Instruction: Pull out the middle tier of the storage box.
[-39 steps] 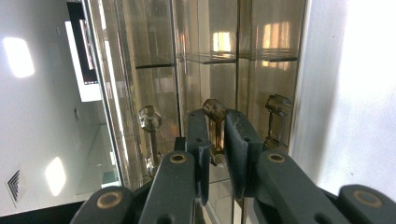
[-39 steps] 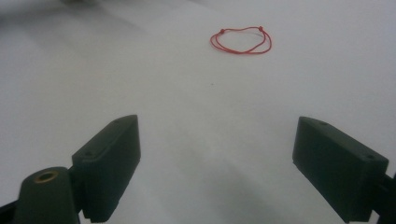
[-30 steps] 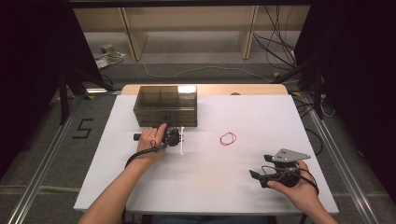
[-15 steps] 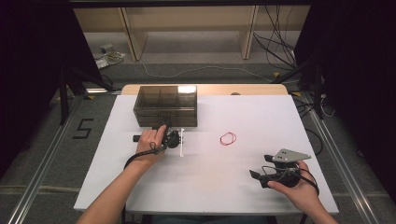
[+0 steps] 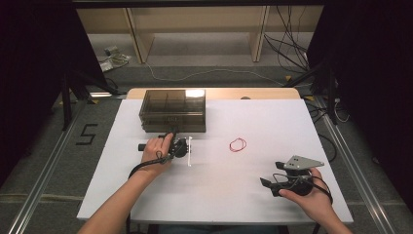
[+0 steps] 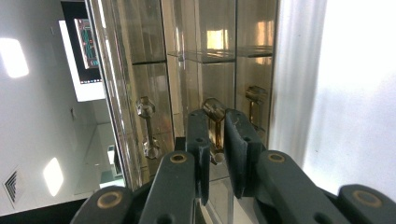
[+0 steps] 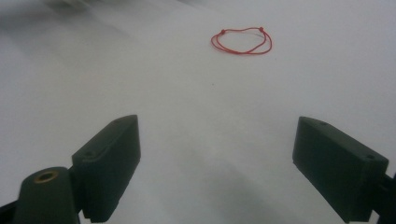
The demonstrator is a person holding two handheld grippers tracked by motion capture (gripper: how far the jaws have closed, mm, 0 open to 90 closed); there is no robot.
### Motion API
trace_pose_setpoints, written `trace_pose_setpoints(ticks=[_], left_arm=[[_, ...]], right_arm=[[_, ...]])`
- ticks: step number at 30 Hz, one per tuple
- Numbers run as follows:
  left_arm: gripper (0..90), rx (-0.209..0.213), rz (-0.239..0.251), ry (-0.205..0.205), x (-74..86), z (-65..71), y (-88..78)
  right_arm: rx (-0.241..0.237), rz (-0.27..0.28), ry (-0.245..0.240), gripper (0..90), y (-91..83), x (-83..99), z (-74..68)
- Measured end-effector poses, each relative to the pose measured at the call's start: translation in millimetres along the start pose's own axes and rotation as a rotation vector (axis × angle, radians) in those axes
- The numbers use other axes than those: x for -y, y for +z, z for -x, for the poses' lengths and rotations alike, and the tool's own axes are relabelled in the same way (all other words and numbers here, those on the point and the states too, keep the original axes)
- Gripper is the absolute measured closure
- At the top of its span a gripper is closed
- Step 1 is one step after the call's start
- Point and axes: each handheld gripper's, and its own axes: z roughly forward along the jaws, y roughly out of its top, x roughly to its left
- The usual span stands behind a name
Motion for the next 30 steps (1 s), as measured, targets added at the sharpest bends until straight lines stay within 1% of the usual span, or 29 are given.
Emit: trace_pose_setpoints(ticks=[2,5,6,10,12,16,18,21,22,25,27,30], left_arm=[[80.4,0.004,-0.003,0.006,0.5,0.0,-1.6],[80.5,-0.002,0.003,-0.003,0.6,0.6,-3.7],[80.5,0.007,-0.003,0.003,0.5,0.8,-5.1],[80.4,0.007,0.003,-0.001,0.8,1.8,-6.5],[80.4,0.011,-0.004,0.008,0.7,1.6,-8.3],[80.3,0.012,-0.004,0.001,0.4,2.7,-10.1],[80.3,0.014,-0.010,0.009,0.1,2.7,-11.9],[80.3,0.016,-0.006,0.005,0.1,3.6,-14.7],[80.3,0.018,-0.011,0.013,0.4,3.6,-16.1],[80.3,0.015,-0.004,0.003,0.7,4.6,-17.8],[80.3,0.021,-0.010,0.012,0.5,4.2,-19.2],[80.2,0.013,0.002,0.006,1.3,6.0,-20.7]], right_arm=[[0.001,0.000,0.000,15.8,0.1,-0.1,0.1],[0.000,-0.003,-0.002,15.8,0.2,0.0,0.1],[0.001,-0.003,0.000,15.9,0.2,0.0,0.1],[0.001,-0.003,0.000,15.8,0.1,0.0,0.1],[0.001,-0.004,0.000,15.9,0.4,0.1,0.2],[0.000,-0.004,0.000,15.8,0.6,0.0,0.2],[0.001,-0.004,-0.001,15.9,0.3,0.1,0.2],[0.001,-0.003,0.001,15.8,0.2,0.1,0.3],[0.003,-0.003,0.000,15.8,0.3,0.2,0.4],[0.000,-0.004,-0.001,15.8,0.6,0.0,0.1],[0.000,-0.004,-0.002,15.8,0.6,-0.1,-0.2],[0.001,-0.003,-0.002,15.8,0.3,0.1,0.0]])
